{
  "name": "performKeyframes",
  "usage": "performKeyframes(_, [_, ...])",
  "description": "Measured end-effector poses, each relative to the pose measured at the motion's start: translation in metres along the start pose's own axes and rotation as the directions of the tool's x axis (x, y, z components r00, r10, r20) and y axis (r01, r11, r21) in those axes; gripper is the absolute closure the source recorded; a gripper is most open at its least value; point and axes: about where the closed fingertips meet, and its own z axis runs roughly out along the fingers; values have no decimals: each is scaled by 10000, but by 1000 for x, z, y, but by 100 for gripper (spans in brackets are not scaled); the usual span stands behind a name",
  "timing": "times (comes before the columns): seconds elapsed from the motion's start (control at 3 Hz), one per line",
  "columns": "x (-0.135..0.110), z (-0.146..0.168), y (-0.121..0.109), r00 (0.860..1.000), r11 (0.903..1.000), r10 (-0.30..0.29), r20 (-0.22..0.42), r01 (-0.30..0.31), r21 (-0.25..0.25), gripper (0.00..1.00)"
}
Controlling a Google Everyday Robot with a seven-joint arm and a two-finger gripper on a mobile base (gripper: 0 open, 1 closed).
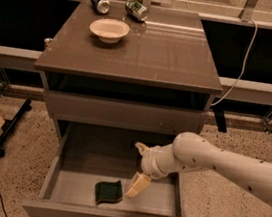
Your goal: Pick sponge from middle drawer and place on counter
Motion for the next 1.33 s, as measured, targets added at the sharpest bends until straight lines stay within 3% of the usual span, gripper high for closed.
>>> performKeyframes(0.67, [22,64,2,9981,9967,359,493,-322,-746,0])
performKeyframes(1.33, [54,117,9,9847,9816,1442,976,-1299,-1397,0])
